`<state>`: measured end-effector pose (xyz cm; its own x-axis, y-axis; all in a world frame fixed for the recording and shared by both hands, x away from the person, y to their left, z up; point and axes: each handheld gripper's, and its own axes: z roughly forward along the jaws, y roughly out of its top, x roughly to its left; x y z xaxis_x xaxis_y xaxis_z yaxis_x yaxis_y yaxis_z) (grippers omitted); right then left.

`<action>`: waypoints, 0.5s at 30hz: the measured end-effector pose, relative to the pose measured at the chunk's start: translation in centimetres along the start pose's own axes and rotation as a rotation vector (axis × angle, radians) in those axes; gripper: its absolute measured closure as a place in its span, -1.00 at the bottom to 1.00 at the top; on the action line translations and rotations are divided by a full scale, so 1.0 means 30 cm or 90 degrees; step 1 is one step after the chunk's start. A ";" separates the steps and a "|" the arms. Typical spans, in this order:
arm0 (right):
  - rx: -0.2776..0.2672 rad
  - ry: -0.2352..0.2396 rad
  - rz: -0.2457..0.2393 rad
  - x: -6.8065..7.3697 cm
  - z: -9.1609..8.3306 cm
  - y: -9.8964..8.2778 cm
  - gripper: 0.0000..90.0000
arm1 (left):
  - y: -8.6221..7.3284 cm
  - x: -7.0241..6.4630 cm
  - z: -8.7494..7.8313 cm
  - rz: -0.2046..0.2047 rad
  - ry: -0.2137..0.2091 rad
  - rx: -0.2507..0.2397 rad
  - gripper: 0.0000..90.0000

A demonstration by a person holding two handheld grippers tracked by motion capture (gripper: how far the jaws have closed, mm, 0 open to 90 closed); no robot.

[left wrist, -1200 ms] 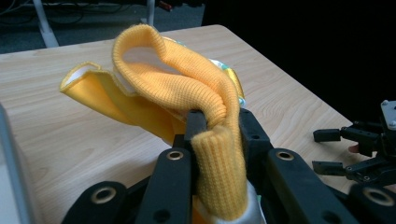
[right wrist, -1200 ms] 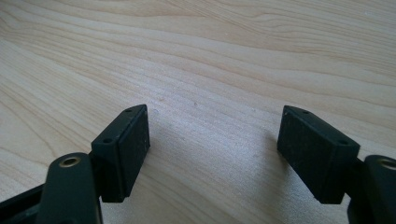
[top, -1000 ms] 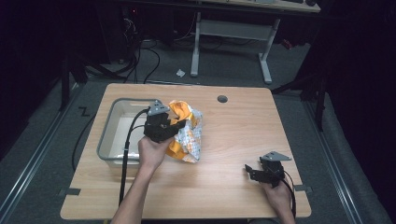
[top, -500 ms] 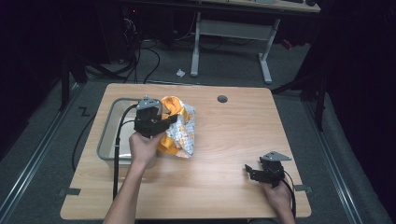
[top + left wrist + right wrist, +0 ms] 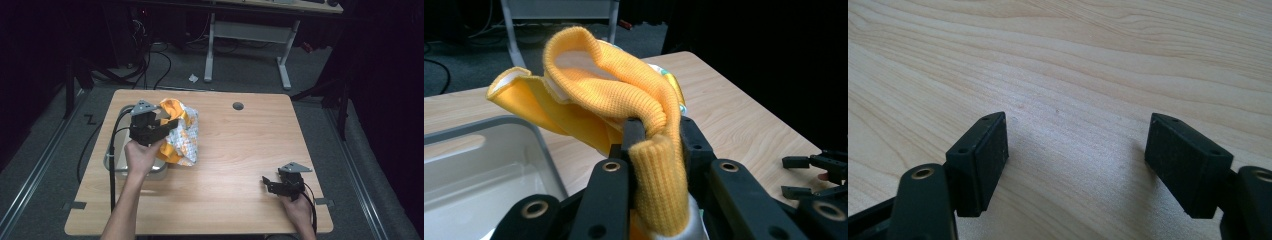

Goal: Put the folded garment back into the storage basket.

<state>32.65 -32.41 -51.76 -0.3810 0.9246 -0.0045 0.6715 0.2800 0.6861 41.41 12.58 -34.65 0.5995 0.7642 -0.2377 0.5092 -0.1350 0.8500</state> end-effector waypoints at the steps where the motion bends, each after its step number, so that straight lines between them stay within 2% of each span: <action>1: 0.000 0.000 0.000 0.000 0.000 0.000 -0.43 | 0.000 0.006 -0.007 -0.002 0.003 -0.001 0.73; 15: 0.000 -0.003 0.005 0.000 0.001 0.000 -0.43 | -0.001 0.087 -0.065 -0.010 0.032 -0.008 0.73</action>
<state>32.67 -32.40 -51.76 -0.3728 0.9279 -0.0025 0.6749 0.2730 0.6856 41.77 15.80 -34.37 0.5604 0.7964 -0.2272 0.5096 -0.1154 0.8526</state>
